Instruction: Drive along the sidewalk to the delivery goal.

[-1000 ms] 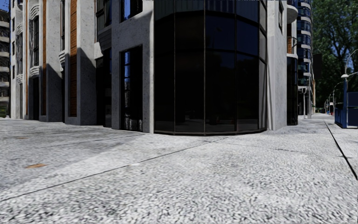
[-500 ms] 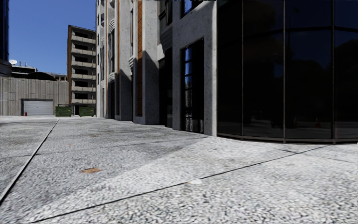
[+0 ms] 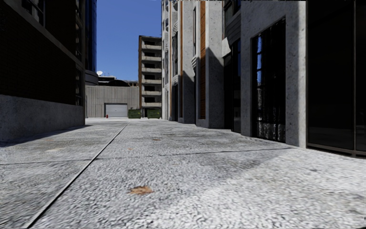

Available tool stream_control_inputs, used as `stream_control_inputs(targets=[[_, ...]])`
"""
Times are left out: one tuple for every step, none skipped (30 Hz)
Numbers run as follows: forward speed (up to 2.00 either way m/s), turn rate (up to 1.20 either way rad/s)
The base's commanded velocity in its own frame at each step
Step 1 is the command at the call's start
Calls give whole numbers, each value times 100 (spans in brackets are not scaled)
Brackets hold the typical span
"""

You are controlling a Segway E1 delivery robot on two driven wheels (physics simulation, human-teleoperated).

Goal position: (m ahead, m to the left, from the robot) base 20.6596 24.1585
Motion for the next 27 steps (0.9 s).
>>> stream_control_inputs(targets=[[158, 67], [158, 67], [158, 67], [158, 67], [159, 67], [160, 66], [160, 66], [162, 65], [163, 0], [164, 0], [164, 0], [165, 0], [165, 0], [165, 0], [165, 0], [165, 0], [165, 0], [165, 0], [165, 0], [165, 0], [165, 0], [165, 0], [165, 0], [165, 0], [165, 0], [165, 0], [165, 0]])
